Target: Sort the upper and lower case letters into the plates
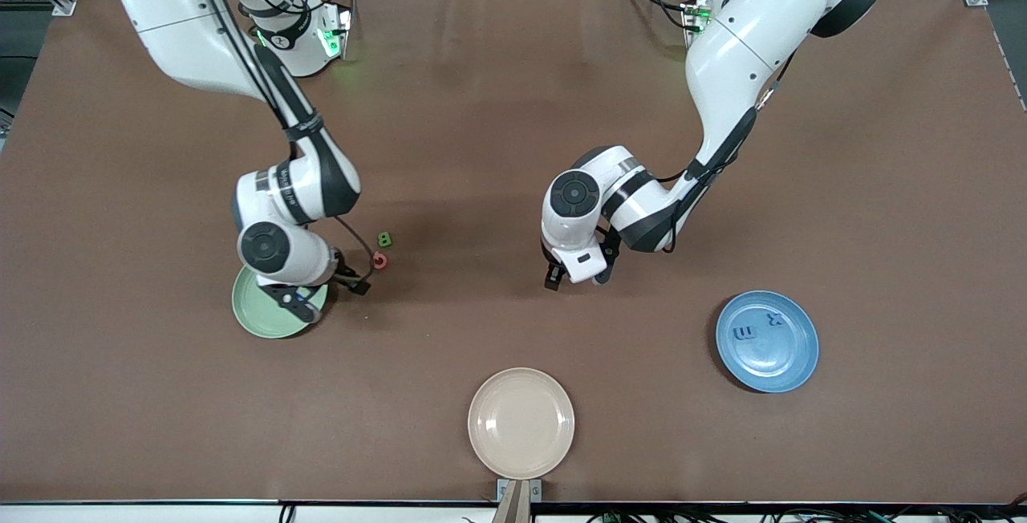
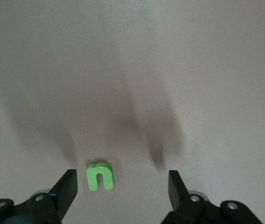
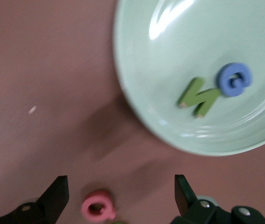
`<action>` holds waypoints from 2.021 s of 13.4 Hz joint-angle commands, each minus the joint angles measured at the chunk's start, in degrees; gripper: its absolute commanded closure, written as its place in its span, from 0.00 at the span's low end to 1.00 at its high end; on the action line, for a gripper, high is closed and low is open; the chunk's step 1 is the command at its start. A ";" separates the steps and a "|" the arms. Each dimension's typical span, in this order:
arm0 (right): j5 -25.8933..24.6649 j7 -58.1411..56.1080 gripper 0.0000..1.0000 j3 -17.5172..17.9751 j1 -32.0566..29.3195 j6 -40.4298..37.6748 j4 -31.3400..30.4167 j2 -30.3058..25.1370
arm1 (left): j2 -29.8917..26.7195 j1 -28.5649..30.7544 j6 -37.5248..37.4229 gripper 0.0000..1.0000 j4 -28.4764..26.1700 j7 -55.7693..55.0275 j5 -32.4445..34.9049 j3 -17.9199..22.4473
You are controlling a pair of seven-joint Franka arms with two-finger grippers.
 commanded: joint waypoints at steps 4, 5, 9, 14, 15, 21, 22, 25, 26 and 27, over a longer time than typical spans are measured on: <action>-0.11 -12.94 0.00 1.48 -0.69 1.73 -1.02 -0.72 | 0.63 -0.94 -0.14 0.25 -1.31 -1.53 -0.59 0.28; -0.11 -13.13 0.00 1.92 -0.52 2.96 -1.98 -0.72 | 0.72 -0.94 -0.05 0.31 -1.31 -1.53 -0.50 0.28; -0.11 -13.48 0.01 1.92 0.54 9.72 -6.55 -0.72 | 0.98 -0.51 0.39 0.79 -1.23 -1.27 -0.50 0.28; -0.11 -13.48 0.24 1.92 0.54 14.66 -11.30 -1.07 | -2.52 2.82 -0.23 1.00 -0.79 3.89 0.20 0.11; -0.11 -13.31 0.29 1.92 0.63 14.75 -11.31 -1.07 | -4.01 4.32 -0.75 1.00 -0.87 6.18 0.20 0.11; -0.02 -12.60 0.57 2.10 0.80 14.57 -12.18 -2.12 | -8.60 16.52 -5.33 1.00 -0.79 29.71 0.20 -0.07; -0.02 -12.60 0.68 2.10 0.72 14.48 -12.19 -2.21 | -8.60 18.90 -5.33 1.00 -0.79 34.02 0.20 -0.07; -0.02 -12.60 0.97 2.10 0.54 14.05 -12.01 -2.47 | -9.65 26.02 -5.41 1.00 -1.40 45.89 0.12 -0.16; -0.02 -12.95 0.98 2.01 0.11 13.09 -11.84 -3.43 | -9.39 27.08 -5.85 0.99 -1.92 48.63 0.12 -0.07; -0.11 -13.39 0.98 2.01 -0.86 10.90 -11.31 -4.66 | -9.21 28.23 -6.38 0.98 -2.10 50.65 0.20 0.10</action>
